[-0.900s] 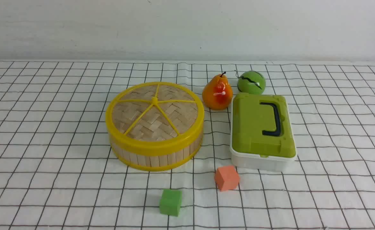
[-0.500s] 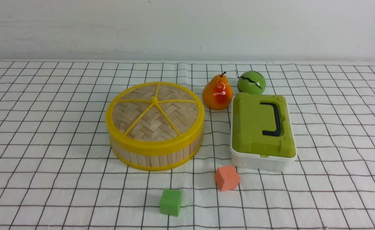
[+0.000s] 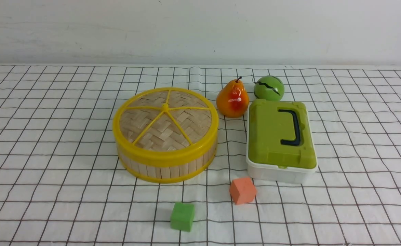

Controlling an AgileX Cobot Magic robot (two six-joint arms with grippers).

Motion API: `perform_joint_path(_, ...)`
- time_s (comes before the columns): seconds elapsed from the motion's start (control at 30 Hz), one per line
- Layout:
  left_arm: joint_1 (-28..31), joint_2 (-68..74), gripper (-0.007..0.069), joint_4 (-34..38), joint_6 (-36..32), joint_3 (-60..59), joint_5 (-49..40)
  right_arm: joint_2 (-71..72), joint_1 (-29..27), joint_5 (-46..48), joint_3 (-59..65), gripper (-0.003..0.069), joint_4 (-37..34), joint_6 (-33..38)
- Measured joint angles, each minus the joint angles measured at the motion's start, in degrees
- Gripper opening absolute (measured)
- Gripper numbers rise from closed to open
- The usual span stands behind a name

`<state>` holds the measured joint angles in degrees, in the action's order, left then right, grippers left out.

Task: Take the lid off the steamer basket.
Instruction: Use the left arm to lift the lid of the steamer

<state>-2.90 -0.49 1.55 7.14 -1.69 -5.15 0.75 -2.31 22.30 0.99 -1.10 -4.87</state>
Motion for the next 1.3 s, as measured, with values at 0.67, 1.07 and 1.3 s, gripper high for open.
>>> perform_joint_path(0.67, 0.0, 0.0, -0.0013, 3.4, 11.6, 9.6, 27.4, 0.0, 0.0, 0.0, 0.0, 0.024, 0.0, 0.0)
perform_joint_path(1.07, 0.0, 33.0, -0.0013, 1.7, 7.3, 39.6, -18.4, 0.0, 0.0, 0.0, 0.0, 0.024, 0.0, 0.0)
perform_joint_path(1.3, 0.0, 53.9, -0.0013, 24.4, -10.0, 45.5, -30.1, 0.0, 0.0, 0.0, 0.0, 0.024, 0.0, 0.0)
